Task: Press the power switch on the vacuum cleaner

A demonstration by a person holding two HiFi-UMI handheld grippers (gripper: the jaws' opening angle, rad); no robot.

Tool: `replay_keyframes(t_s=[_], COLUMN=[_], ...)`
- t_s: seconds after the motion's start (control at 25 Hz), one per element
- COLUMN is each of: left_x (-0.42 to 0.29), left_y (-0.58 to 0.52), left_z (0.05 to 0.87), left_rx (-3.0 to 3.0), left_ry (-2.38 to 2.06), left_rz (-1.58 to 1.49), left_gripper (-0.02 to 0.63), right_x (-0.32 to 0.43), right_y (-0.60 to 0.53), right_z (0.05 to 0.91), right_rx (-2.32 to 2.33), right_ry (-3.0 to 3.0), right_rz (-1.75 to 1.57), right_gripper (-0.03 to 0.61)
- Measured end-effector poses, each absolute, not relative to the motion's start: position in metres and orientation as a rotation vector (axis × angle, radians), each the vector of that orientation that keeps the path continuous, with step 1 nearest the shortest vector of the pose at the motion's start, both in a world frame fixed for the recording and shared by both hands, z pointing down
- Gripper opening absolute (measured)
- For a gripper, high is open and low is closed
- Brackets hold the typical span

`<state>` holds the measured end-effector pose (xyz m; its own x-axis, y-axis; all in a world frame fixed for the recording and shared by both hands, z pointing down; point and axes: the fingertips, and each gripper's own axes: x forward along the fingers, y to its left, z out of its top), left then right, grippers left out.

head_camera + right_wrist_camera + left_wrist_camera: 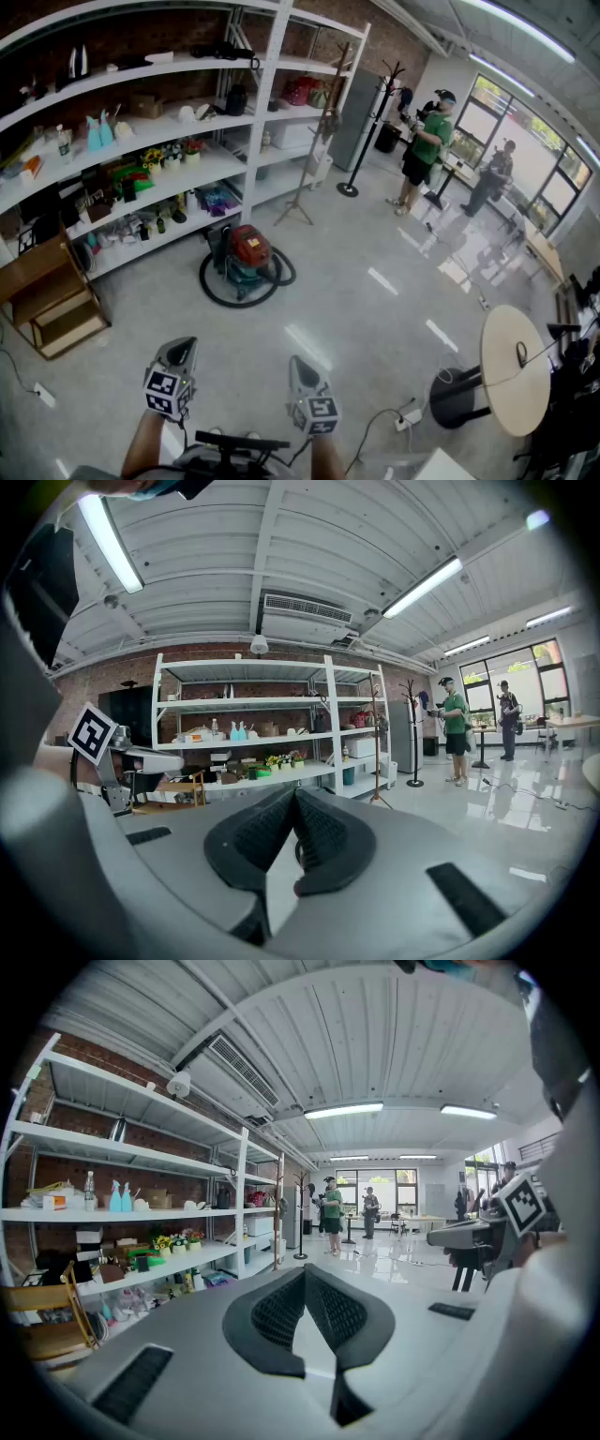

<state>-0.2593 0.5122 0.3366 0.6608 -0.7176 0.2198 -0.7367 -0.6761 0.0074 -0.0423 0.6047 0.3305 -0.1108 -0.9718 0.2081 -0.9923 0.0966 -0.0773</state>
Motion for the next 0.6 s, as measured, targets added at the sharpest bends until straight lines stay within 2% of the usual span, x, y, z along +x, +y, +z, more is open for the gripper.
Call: replay_keyframes(t_s=[0.6], left_x=[-0.245], left_y=[0.516], left_z=[0.341], left_rx=[2.781], left_ry=[-1.198], left_rz=[0.329], left_gripper=[0.008], right_x=[-0.027], right_y=[0.610], right_z=[0.331], right_rx=[2.048], right_ry=[-2.250], right_rz=[0.310], right_gripper=[0.012])
